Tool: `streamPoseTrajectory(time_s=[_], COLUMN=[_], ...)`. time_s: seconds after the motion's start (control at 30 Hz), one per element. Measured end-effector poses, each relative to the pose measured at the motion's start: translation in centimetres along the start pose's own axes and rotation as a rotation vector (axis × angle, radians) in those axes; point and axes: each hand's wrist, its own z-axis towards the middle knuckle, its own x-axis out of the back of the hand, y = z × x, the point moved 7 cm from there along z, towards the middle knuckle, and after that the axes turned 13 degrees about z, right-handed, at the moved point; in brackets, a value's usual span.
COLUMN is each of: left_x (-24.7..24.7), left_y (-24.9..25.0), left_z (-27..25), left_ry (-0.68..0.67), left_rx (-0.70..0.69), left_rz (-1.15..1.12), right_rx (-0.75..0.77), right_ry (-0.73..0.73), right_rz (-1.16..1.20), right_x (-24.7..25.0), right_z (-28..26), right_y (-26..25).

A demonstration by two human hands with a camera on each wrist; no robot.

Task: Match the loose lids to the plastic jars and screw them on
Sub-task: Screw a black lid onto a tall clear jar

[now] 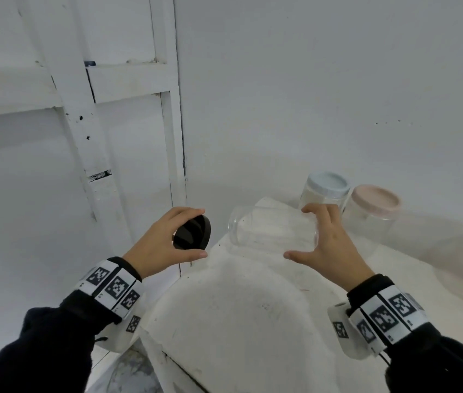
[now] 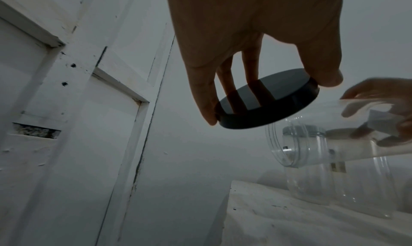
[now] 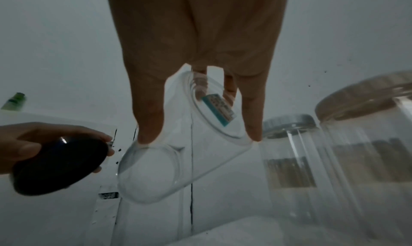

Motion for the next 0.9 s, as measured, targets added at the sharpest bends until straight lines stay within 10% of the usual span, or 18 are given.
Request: streamPoseTrajectory(time_s=[0.9], left_x=[-7.8], left_y=[9.3], left_z=[5.1], left_ry=[-0.13], left_rx=[-0.194], left_rz=[-0.162], right_rx=[-0.5], right_ry=[-0.019], right_rz=[0.34], right_x=[2.5], right_z=[-7.8], right_y=[11.0])
